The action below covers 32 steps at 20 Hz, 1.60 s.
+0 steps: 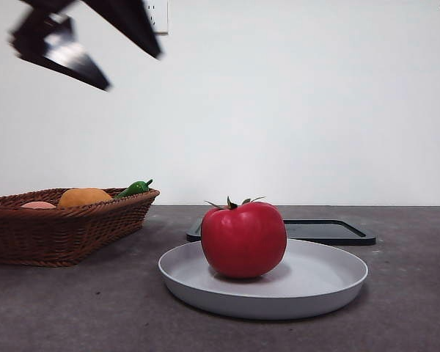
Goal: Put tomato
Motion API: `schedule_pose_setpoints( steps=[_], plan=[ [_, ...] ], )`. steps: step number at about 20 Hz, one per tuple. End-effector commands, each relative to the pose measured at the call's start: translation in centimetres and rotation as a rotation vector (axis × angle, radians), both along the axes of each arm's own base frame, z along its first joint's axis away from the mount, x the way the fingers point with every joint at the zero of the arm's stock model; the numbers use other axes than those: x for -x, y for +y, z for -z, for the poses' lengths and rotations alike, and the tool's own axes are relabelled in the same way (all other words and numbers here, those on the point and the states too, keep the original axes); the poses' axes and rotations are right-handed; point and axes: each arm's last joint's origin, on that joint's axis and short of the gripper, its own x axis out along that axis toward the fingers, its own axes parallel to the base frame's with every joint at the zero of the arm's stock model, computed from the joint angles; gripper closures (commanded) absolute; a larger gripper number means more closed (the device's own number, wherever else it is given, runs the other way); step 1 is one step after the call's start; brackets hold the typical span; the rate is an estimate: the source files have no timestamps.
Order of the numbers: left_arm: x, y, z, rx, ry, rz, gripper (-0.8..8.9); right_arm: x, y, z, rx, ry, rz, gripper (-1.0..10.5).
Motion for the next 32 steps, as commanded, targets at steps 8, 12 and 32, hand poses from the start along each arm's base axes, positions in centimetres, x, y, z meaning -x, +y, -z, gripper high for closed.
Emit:
schedule_pose_setpoints(
  steps=[8, 12, 32],
  plan=[
    [6.0, 3.7, -2.0, 0.114, 0.198, 0.16, 3.18, -3.4, 1.3, 0.7, 0.011, 0.028, -0.015, 5.3],
    [7.0, 4.0, -2.4, 0.141, 0.184, 0.203, 3.18, -4.8, 2.4, 1.4, 0.02, 0.049, -0.043, 5.3],
    [6.9, 4.0, -2.4, 0.142, 0.184, 0.203, 3.18, -11.8, 14.0, 10.5, 0.205, 0.027, -0.183, 4.4]
  ],
)
